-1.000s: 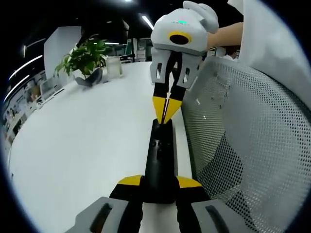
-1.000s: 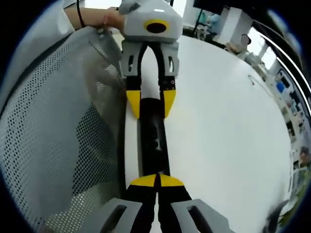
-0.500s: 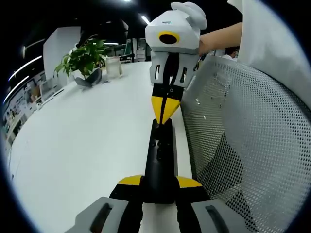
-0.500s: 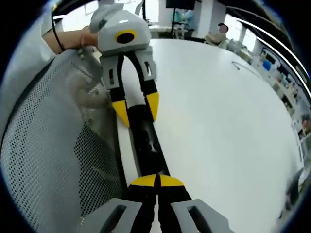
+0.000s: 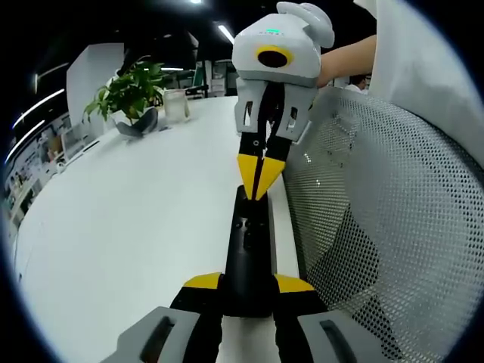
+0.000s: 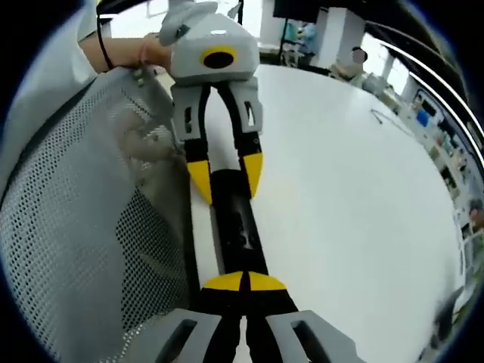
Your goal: Press the specified remote control buttons in sequence, fully releasing each button before pressing the next.
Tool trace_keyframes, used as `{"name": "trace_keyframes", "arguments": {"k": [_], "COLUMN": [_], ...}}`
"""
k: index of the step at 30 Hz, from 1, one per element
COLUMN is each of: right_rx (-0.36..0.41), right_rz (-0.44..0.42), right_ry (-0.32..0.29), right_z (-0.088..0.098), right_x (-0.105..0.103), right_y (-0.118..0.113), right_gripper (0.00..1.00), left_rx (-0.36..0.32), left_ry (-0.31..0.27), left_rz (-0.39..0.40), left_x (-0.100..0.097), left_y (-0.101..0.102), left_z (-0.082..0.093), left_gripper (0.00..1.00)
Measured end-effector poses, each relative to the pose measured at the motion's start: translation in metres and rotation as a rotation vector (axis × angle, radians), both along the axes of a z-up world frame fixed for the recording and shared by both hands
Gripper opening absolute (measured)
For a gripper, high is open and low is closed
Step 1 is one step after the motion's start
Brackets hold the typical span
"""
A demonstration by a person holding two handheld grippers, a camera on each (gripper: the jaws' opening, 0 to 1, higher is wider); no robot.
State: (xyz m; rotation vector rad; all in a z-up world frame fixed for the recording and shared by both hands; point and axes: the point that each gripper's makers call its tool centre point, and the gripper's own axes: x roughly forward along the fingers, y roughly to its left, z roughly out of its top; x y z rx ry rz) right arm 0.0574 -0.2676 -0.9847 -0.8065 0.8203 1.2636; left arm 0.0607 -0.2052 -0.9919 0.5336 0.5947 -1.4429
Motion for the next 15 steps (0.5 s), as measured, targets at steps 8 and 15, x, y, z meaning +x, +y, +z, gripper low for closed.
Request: {"name": "trace_keyframes", "arguments": {"k": [8, 15], "right_rx": [-0.062, -0.082], "right_rz": [-0.003, -0.011], "right_ry": [0.011, -0.005], "right_z": [-0.0018, -0.0027], "right_x": [0.0011, 0.0007], "right_y": [0.0012, -0.0003], "right_gripper": [0.0, 0.0], "left_rx": [-0.001, -0.001], "left_ry": [0.001, 0.001], "left_rz": [-0.001, -0.003], "left_x": [-0.0003, -0.0007], "left_y": [0.0001, 0.0003], "left_z": [-0.0002, -0.0001], "left_gripper": [0.24, 0.24]}}
